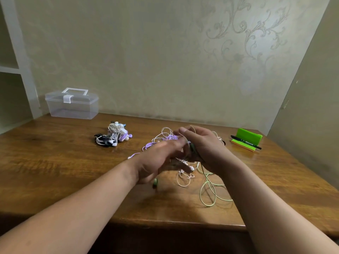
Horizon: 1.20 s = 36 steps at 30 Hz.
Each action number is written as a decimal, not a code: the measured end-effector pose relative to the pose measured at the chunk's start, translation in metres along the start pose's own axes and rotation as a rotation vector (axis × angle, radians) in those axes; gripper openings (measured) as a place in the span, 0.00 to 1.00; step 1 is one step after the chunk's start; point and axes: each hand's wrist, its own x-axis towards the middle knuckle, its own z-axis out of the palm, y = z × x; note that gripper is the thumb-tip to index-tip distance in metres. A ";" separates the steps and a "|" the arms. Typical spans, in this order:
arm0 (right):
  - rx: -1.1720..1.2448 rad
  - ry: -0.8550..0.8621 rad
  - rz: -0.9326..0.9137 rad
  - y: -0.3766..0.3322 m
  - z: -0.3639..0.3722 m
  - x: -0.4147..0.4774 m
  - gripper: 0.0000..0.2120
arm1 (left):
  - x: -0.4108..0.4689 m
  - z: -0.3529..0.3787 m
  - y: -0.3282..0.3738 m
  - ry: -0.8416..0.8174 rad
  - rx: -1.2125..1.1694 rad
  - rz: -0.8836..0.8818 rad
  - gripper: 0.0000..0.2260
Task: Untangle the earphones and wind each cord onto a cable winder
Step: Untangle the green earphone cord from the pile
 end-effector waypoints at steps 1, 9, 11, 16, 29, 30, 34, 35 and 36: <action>-0.041 0.033 -0.022 -0.001 -0.001 0.002 0.14 | -0.002 -0.003 0.002 -0.028 -0.070 -0.066 0.21; -0.281 0.282 0.026 0.008 -0.037 0.004 0.30 | -0.022 -0.050 0.012 0.103 0.153 -0.100 0.16; -0.404 0.374 0.012 0.016 -0.043 0.004 0.25 | -0.024 -0.066 0.016 0.131 0.168 -0.106 0.16; -0.420 0.451 0.039 0.029 -0.052 0.003 0.21 | -0.029 -0.087 0.018 0.189 0.195 -0.125 0.17; -0.342 -0.161 -0.005 0.006 0.029 -0.007 0.21 | -0.005 -0.036 0.032 0.182 0.541 -0.019 0.14; -0.385 -0.145 -0.012 0.008 0.023 -0.005 0.21 | -0.006 -0.039 0.033 0.173 0.537 -0.038 0.14; -0.369 0.001 -0.062 0.014 0.000 0.003 0.19 | -0.012 -0.049 0.023 -0.009 0.381 -0.177 0.15; -0.362 0.048 -0.079 0.013 -0.004 0.005 0.18 | -0.012 -0.048 0.020 -0.043 0.377 -0.196 0.13; -0.351 0.083 -0.091 0.012 -0.008 0.006 0.16 | -0.013 -0.049 0.016 -0.070 0.369 -0.208 0.12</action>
